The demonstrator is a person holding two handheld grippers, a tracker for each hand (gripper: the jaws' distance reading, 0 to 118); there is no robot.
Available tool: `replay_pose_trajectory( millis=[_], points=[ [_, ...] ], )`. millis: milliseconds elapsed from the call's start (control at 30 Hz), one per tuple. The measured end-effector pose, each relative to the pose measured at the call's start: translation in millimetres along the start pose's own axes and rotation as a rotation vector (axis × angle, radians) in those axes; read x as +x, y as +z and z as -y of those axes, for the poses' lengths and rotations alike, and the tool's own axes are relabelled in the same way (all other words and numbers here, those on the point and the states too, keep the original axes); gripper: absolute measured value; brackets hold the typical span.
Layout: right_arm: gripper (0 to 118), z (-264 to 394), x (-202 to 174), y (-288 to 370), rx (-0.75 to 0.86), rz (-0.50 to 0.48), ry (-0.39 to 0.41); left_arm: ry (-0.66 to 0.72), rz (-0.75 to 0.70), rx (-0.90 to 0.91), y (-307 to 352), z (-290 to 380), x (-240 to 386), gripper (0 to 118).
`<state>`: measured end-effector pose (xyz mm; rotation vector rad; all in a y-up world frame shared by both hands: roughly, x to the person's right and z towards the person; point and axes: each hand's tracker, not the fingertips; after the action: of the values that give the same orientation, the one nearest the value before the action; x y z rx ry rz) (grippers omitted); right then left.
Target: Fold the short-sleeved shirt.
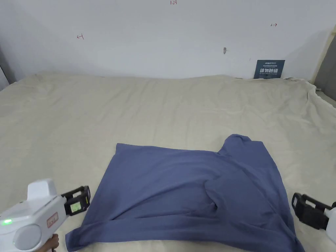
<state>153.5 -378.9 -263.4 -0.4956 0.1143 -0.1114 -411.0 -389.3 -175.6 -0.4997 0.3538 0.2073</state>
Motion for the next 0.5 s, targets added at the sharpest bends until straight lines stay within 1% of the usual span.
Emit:
replay_pose_trajectory(
  millis=[100, 167, 200, 267, 300, 333, 400, 433, 467, 500],
  points=[
    [85, -19, -14, 17, 0.093, -0.004, 0.022, 0.000, 0.025, 0.090, 18, -22, 14, 100],
    [84, -26, -21, 26, 0.148, 0.002, 0.033, -0.001, 0.031, 0.139, 28, -30, 22, 95],
    [83, -27, -23, 30, 0.164, 0.003, 0.040, -0.011, 0.025, 0.168, 32, -32, 26, 89],
    [74, -29, -31, 35, 0.196, 0.013, 0.056, -0.046, 0.027, 0.222, 40, -31, 32, 64],
    [65, -28, -33, 38, 0.209, 0.017, 0.068, -0.062, 0.027, 0.241, 42, -29, 35, 47],
    [52, -28, -35, 40, 0.216, 0.023, 0.078, -0.065, 0.032, 0.242, 43, -27, 37, 30],
    [28, -26, -41, 44, 0.230, 0.029, 0.099, -0.051, 0.053, 0.245, 46, -23, 38, 13],
    [8, -24, -42, 46, 0.237, 0.028, 0.106, -0.037, 0.078, 0.238, 44, -21, 37, 1],
    [0, -21, -44, 47, 0.250, 0.034, 0.121, -0.014, 0.101, 0.240, 44, -19, 36, 0],
    [0, -20, -45, 46, 0.258, 0.044, 0.138, -0.004, 0.101, 0.245, 45, -16, 37, 0]
  ],
)
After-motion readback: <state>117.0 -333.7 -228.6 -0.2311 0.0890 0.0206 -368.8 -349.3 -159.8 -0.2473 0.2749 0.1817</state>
